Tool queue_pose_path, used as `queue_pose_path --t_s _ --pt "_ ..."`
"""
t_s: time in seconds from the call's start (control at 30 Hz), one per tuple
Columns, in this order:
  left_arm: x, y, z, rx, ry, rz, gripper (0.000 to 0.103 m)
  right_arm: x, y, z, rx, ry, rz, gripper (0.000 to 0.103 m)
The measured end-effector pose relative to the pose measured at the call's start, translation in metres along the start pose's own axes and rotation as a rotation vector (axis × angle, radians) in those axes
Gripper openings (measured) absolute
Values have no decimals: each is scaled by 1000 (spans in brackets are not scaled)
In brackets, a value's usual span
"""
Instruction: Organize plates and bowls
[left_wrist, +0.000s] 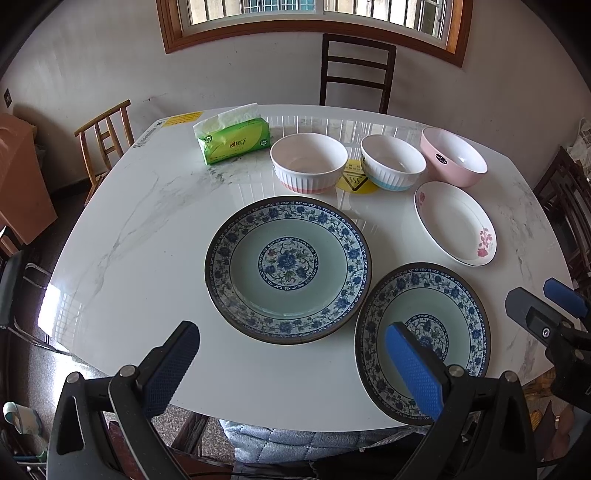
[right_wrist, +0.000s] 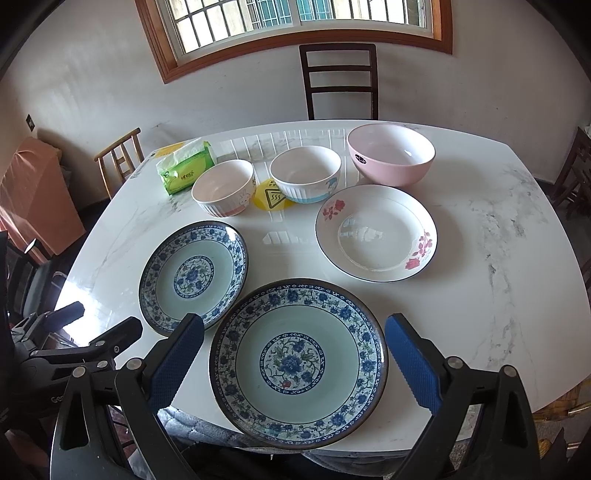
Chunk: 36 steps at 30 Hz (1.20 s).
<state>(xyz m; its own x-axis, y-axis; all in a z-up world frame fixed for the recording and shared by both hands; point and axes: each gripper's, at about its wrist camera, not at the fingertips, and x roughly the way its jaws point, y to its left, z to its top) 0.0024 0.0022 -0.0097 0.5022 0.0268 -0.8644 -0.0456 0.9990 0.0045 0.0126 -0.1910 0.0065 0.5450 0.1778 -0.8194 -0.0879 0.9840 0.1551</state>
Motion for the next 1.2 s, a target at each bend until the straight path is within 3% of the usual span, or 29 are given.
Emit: queue_pose_path --t_s 0.7,0.97,1.2 --pt "10 8 1 -25 21 -24 103 4 5 -2 -8 6 10 92" --pt "15 37 9 -111 29 -127 103 12 4 3 -28 24 62 88" --pt "26 79 18 -232 39 -209 103 23 7 11 -38 50 174 76"
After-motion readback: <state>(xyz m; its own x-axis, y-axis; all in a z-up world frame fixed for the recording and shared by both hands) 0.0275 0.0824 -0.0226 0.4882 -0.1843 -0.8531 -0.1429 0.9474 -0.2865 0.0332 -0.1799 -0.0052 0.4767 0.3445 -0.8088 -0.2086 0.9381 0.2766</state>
